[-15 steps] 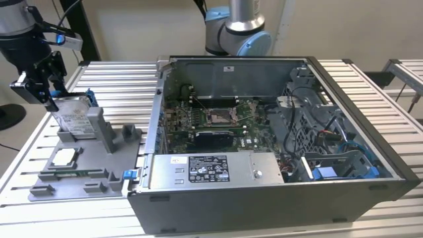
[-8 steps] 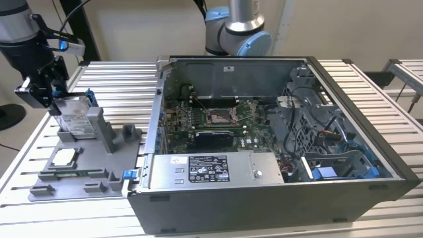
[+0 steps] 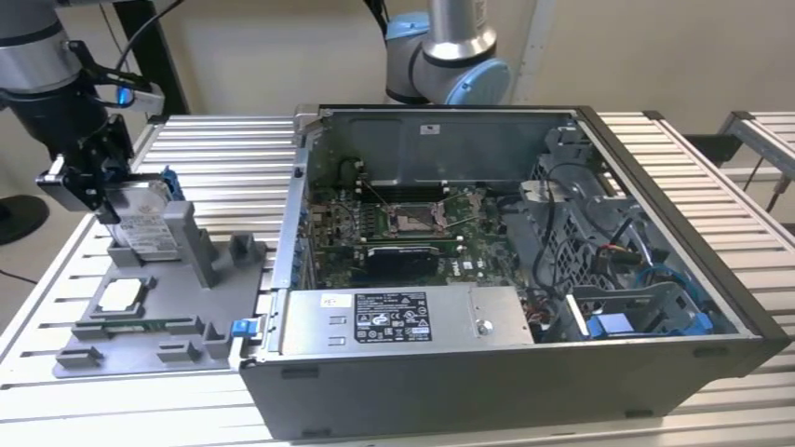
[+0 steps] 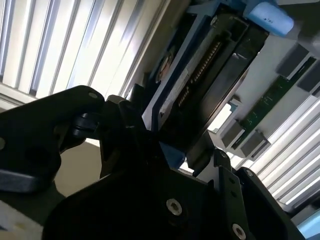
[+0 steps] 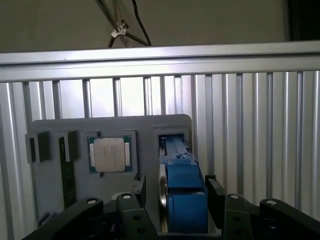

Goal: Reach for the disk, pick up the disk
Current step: 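Pick up the disk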

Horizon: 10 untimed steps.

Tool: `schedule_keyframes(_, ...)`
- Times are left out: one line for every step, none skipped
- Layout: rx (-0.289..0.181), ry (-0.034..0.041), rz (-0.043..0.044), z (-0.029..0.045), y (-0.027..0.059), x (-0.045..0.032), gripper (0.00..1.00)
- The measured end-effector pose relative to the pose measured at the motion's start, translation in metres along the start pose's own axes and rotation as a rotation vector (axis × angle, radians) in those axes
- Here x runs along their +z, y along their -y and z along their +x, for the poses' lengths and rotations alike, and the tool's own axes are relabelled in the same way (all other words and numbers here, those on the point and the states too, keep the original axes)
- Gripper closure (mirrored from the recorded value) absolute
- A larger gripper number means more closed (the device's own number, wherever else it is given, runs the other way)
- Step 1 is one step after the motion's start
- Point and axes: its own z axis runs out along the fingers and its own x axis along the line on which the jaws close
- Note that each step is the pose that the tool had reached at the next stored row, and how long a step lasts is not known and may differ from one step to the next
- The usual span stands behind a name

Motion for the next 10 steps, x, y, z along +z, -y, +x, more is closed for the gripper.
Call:
schedule_keyframes(0.0, -0.0001, -0.0001, -0.0001, 0.0, 0.0018, 0.0)
schedule_keyframes(0.0, -0.0001, -0.0001, -0.0001, 0.0, 0.0035, 0.0)
schedule_keyframes(-0.001, 0.0, 0.0, -0.0002, 0.0, 0.0055, 0.0)
schedule_keyframes(-0.001, 0.0, 0.0, -0.0003, 0.0, 0.0072, 0.0)
schedule_keyframes(-0.001, 0.0, 0.0001, -0.0004, 0.0, 0.0088, 0.0)
schedule_keyframes(-0.001, -0.0001, -0.0001, -0.0004, 0.0, 0.0096, 0.0)
schedule_keyframes(-0.001, -0.0001, -0.0002, -0.0004, 0.0, 0.0096, 0.0)
schedule_keyframes(-0.001, -0.0004, -0.0002, -0.0004, 0.0, 0.0096, 0.0)
schedule_keyframes(-0.001, -0.0007, -0.0002, -0.0004, 0.0, 0.0095, 0.0)
schedule_keyframes(-0.001, -0.0009, -0.0002, -0.0004, 0.0, 0.0096, 0.0)
